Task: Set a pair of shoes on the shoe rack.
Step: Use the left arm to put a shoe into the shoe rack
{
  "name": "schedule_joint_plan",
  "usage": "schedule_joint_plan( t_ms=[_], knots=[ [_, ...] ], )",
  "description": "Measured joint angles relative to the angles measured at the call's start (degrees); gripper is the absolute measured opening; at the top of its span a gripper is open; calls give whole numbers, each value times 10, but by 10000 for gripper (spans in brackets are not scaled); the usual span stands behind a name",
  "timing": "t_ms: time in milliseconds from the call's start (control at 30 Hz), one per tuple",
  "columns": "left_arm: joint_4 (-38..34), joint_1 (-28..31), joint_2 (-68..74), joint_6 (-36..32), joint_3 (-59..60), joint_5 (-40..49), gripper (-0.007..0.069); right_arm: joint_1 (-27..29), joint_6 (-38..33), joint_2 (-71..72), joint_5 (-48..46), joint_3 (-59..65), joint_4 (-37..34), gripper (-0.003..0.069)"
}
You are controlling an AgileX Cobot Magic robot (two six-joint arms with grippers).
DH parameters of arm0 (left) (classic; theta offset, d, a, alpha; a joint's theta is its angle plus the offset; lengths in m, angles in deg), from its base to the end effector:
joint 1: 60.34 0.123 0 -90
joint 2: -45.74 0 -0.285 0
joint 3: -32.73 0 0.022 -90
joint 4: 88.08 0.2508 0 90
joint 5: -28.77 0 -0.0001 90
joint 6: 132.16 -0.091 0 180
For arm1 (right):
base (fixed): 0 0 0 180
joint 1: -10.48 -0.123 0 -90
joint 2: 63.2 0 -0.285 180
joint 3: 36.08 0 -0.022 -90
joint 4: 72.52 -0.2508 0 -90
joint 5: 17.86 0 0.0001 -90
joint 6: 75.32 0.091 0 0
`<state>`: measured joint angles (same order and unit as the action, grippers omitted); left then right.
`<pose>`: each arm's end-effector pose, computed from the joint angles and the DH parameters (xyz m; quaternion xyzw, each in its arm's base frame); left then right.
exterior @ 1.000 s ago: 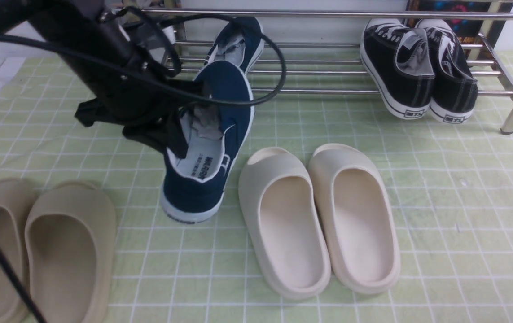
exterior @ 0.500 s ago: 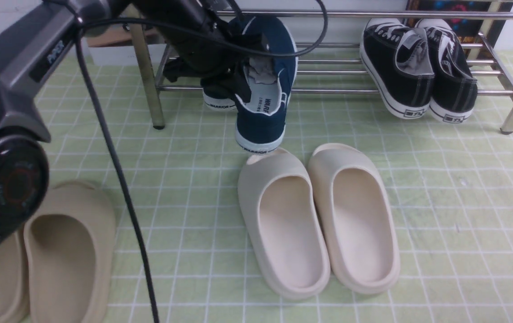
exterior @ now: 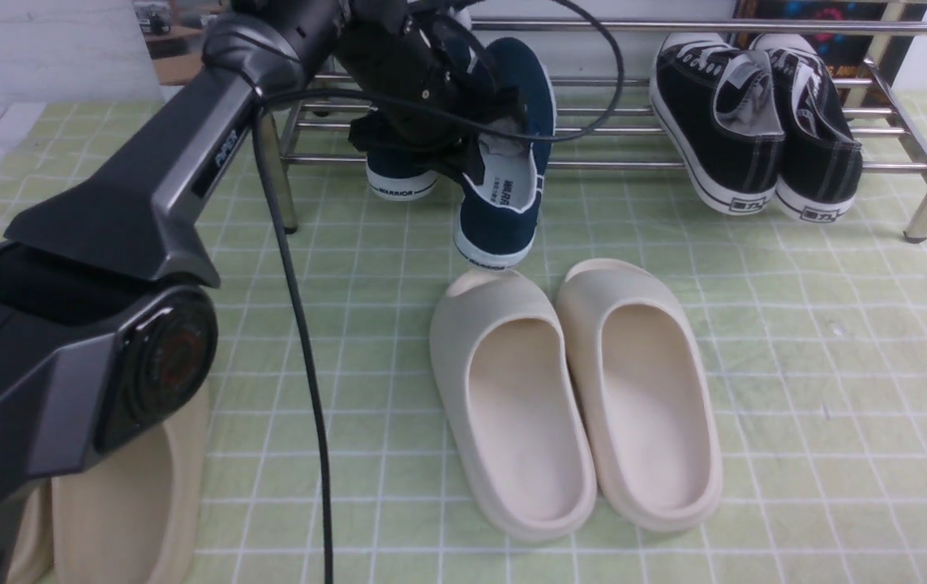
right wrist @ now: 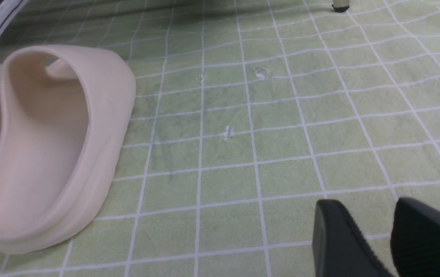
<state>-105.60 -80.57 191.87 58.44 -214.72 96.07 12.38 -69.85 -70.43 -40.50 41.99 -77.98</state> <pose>0.4870 -0.2064 0.2810 0.0643 0.9430 -0.2229 0.2384 0.0520 0.0016 0.1734 0.0766 0.8045 0.0590 0.5860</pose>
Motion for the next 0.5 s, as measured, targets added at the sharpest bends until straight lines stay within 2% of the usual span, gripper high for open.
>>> schedule_joint_plan(
  t_ms=[367,500],
  knots=[
    [-6,-2,16,-11,-2,-102,1,0,0,0,0,0,0,246],
    [-6,-2,18,-11,-2,-127,60,0,0,0,0,0,0,246]
  ],
)
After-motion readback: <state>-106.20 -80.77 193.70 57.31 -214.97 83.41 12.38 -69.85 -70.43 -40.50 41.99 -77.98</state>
